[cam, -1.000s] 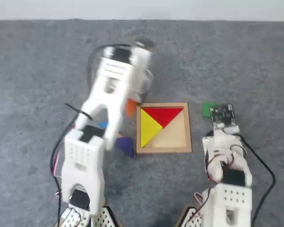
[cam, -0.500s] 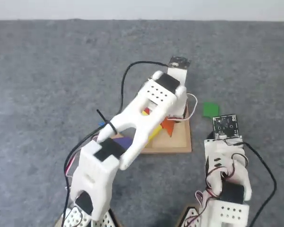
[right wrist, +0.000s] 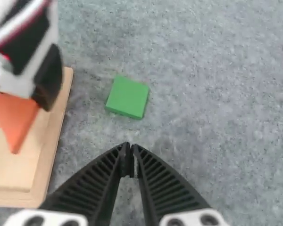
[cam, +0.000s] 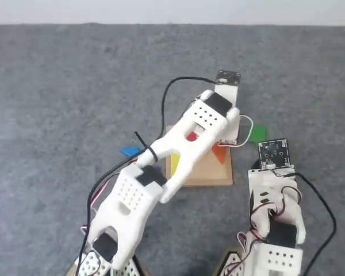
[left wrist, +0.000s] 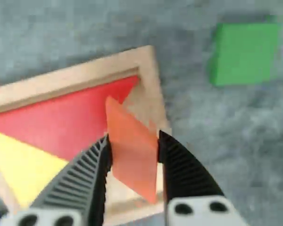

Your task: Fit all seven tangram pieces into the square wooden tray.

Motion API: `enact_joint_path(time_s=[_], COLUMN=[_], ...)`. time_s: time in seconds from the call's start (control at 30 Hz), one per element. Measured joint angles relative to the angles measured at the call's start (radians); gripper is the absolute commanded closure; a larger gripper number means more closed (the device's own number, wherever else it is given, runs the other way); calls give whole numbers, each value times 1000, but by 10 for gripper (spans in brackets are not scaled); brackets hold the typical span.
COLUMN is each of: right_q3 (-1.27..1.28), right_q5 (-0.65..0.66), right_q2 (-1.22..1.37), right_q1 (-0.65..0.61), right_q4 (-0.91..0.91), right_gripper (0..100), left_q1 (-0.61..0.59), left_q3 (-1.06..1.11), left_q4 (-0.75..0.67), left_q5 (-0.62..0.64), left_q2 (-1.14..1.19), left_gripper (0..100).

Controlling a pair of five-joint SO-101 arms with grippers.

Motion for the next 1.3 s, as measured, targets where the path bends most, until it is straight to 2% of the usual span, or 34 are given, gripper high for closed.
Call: enact_joint_path(time_s=[0.17,0.23,0.6,0.73,0.9,1.07,1.3], right_q3=[0,0,0,0,0,0,0], right_q5=[0,0,5,6,6,8,51], right_q2=[0,0,0,0,0,0,0], right_q1=[0,0,0,0,0,-23,-75], right_q4=[0,0,0,0,0,0,44], right_gripper=[992,992,992,992,992,992,992], left_q1=[2,0,-9,-95,-276,-442,-523], left_q3=[-77,-84,-84,-84,-84,-84,-28], left_q4=[0,0,57,57,57,61,140], left_q5=[0,3,-20,-40,-44,-107,-153], left_q2=[60,71,51,-38,-199,-404,-707], left_gripper=[791,751,750,750,750,750,748])
